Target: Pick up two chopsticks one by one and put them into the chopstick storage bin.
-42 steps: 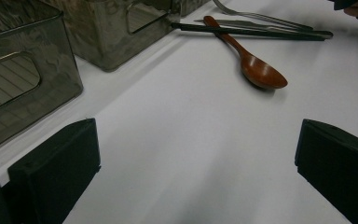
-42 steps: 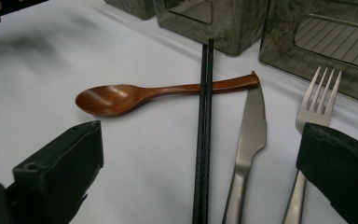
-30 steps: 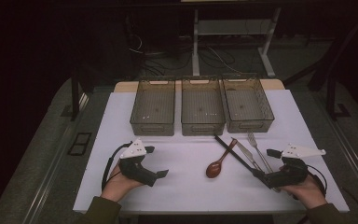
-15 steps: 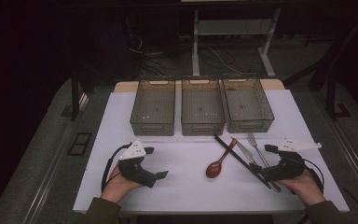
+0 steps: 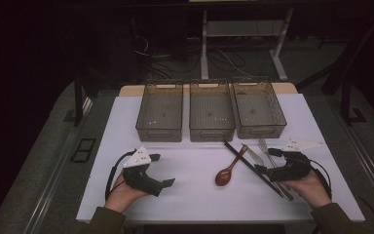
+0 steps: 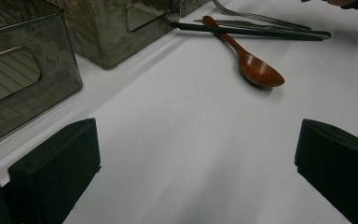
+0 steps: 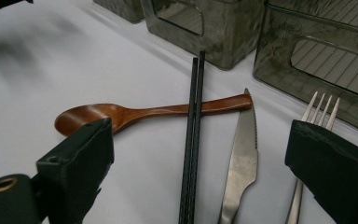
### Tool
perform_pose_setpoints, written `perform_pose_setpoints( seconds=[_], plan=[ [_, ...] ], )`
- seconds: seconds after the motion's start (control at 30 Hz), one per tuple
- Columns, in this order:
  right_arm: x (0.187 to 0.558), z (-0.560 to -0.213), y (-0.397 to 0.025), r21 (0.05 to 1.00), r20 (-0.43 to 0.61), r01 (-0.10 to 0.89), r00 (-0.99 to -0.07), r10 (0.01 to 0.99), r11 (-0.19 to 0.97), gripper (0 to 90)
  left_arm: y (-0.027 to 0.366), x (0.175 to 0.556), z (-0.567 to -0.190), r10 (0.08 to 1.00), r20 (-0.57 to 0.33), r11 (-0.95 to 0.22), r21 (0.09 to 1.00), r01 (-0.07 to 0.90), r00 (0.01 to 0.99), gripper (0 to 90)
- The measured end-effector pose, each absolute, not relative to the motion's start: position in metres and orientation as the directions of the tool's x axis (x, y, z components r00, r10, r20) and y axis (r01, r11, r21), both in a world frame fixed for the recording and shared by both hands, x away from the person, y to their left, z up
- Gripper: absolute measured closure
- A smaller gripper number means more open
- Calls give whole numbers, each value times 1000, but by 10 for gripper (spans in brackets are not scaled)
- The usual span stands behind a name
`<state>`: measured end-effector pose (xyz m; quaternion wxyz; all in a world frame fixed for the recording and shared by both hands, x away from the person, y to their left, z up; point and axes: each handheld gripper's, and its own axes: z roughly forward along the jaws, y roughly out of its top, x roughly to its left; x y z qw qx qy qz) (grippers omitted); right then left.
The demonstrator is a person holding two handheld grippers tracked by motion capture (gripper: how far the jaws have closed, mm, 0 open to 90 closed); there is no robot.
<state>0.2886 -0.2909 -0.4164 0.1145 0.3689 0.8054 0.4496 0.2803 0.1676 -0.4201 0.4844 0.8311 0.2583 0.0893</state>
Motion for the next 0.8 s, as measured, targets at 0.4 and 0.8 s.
perform_pose_setpoints(
  seconds=[0.4, 0.8],
  plan=[
    [308, -422, -279, 770, 176, 532, -708, 684, 353, 321, 168, 281, -421, 517, -105, -392, 853, 344, 849, 0],
    [315, -431, -275, 720, 163, 564, -704, 692, 405, 651, 168, 281, -422, 516, -108, -397, 849, 349, 850, 0]
  ],
)
